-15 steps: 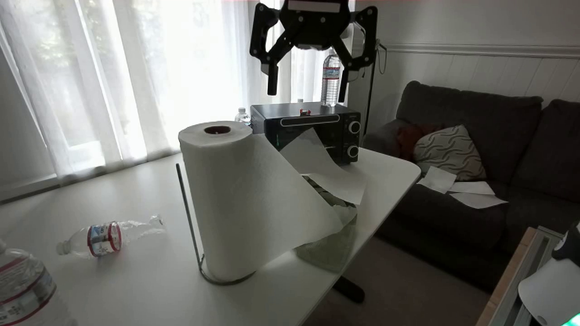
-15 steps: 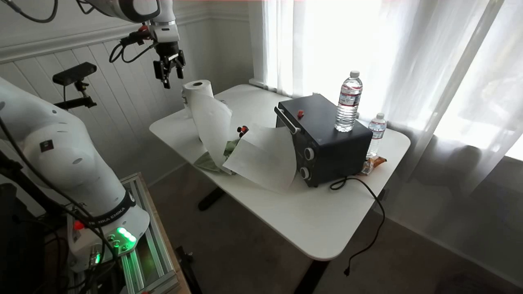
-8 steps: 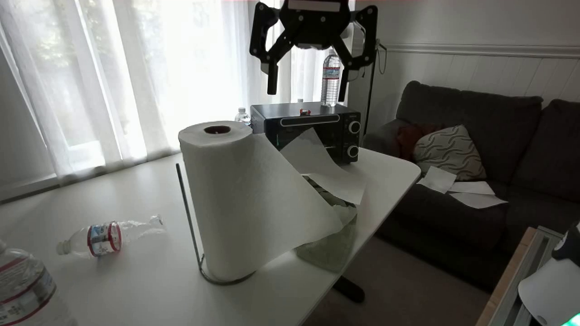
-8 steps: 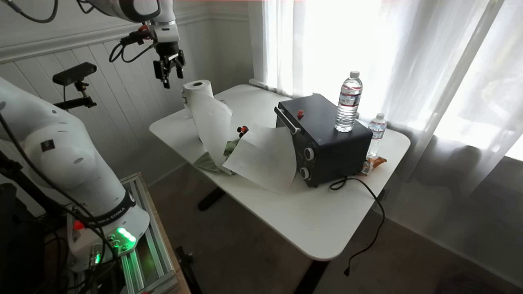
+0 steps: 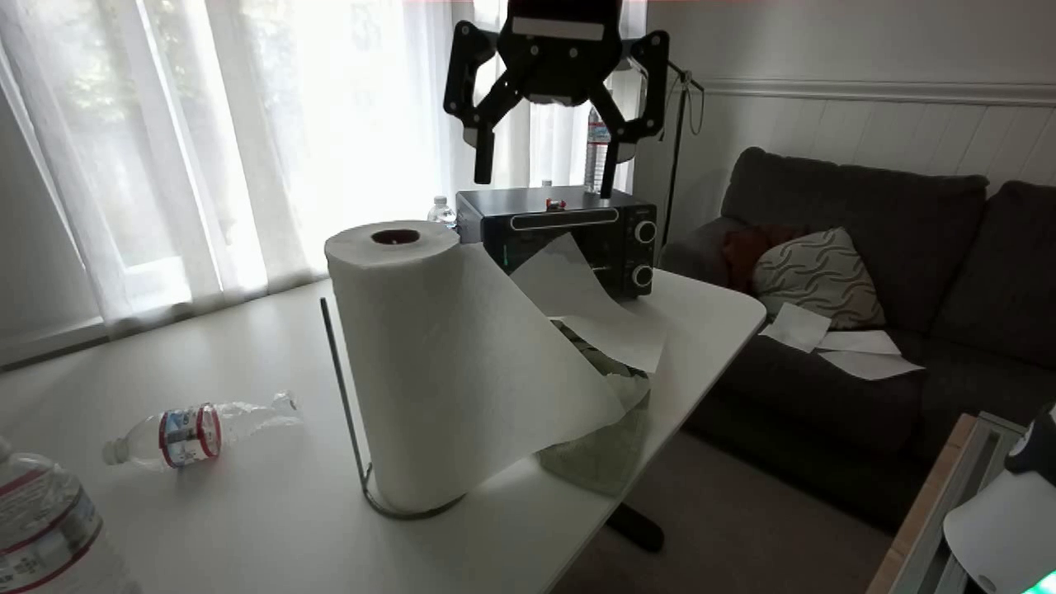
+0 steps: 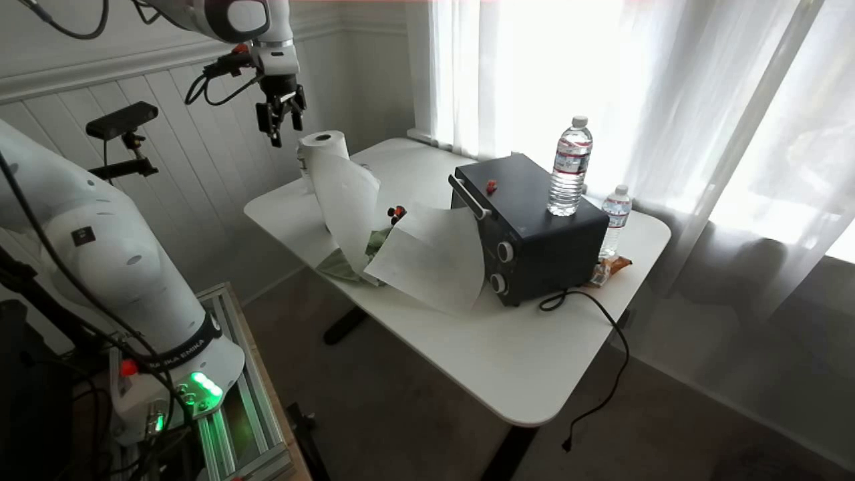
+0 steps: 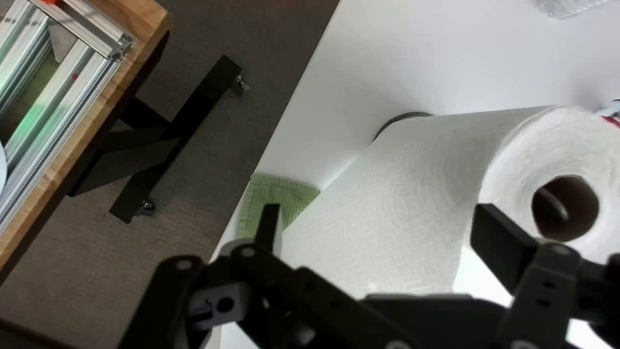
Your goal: Move the roll of paper towels to the left
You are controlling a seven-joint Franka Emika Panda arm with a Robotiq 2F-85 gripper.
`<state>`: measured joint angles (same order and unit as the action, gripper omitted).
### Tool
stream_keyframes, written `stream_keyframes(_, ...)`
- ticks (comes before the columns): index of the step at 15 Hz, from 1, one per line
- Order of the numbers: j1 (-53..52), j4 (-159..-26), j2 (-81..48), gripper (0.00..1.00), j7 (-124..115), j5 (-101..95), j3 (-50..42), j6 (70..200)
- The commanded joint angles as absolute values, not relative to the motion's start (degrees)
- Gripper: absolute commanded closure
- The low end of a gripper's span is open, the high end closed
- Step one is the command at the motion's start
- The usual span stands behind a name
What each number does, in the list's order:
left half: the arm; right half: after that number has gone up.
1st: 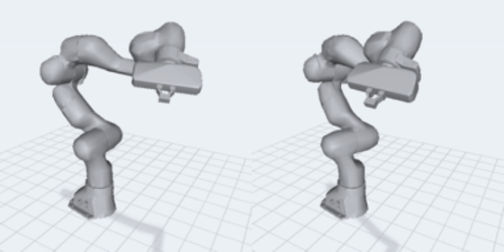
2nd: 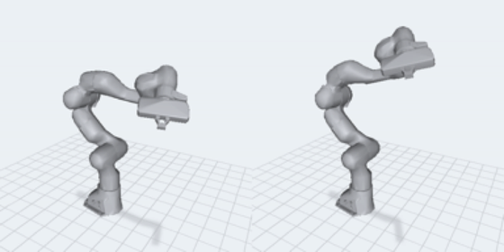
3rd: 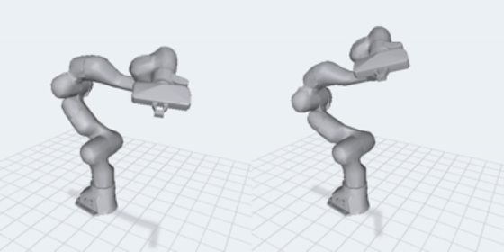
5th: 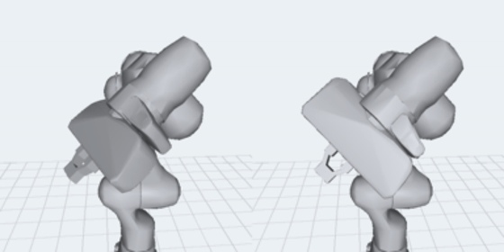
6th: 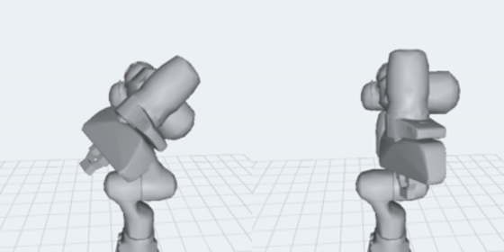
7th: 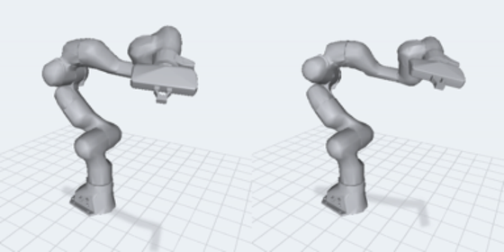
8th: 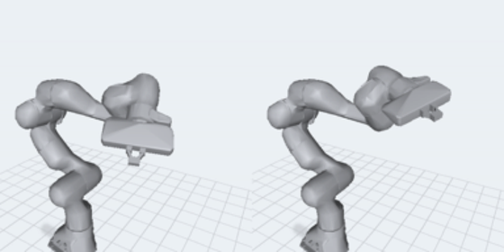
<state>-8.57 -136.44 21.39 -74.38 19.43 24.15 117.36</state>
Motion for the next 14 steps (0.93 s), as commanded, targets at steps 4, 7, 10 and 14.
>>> stream_keyframes(4,-10.92,-135.86,17.62,0.00,-74.72,18.46,22.66,121.73)
stream_keyframes(7,-11.22,-135.74,16.30,0.00,-74.92,18.04,22.52,123.61)
stream_keyframes(10,-11.39,-135.69,15.02,0.00,-75.05,17.05,22.49,125.63)
stream_keyframes(14,-11.69,-135.49,13.35,0.00,-75.26,15.50,22.63,128.88)
